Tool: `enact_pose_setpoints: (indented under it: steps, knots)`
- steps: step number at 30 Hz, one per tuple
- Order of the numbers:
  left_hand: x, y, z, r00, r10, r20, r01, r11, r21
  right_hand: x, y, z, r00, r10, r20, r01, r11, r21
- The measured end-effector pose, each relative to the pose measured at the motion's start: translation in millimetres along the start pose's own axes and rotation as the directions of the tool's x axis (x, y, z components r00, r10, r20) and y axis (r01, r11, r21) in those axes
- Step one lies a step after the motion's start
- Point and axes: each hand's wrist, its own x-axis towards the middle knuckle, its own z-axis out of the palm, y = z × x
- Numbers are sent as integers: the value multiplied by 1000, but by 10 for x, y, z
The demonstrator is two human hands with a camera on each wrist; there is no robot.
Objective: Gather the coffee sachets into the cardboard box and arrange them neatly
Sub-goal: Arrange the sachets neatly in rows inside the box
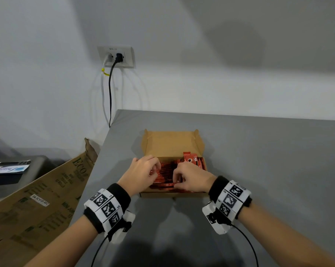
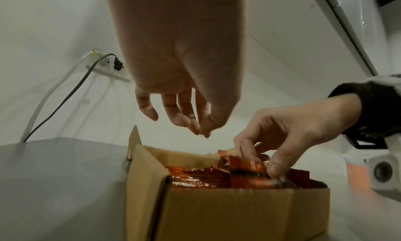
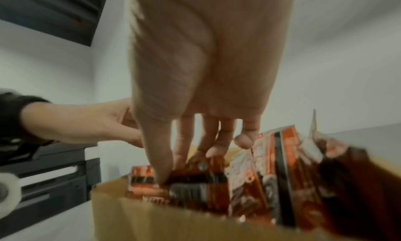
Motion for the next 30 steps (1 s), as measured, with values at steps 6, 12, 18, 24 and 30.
enact_pose_setpoints:
  steps: [6,12,18,24,30]
  knots:
    - [-2,214,-83,1000,16,26,-6,933,-361,-190,-8,-10,907,-36,-420,126,974,189]
    - [86,307,-2,997,-49,56,69,894,-443,-241,83,31,874,-57,-482,137,982,132]
    - [59,154,11,967,-230,-110,157,876,-456,-246,338,-63,814,308,-492,-249,951,184]
    - [43,49,9,960,-257,-112,166,844,-510,-180,170,40,781,389,-489,-404,911,80]
    - [-23,3,25,939,-303,-166,162,810,-563,-226,28,70,793,352,-497,-384,922,39]
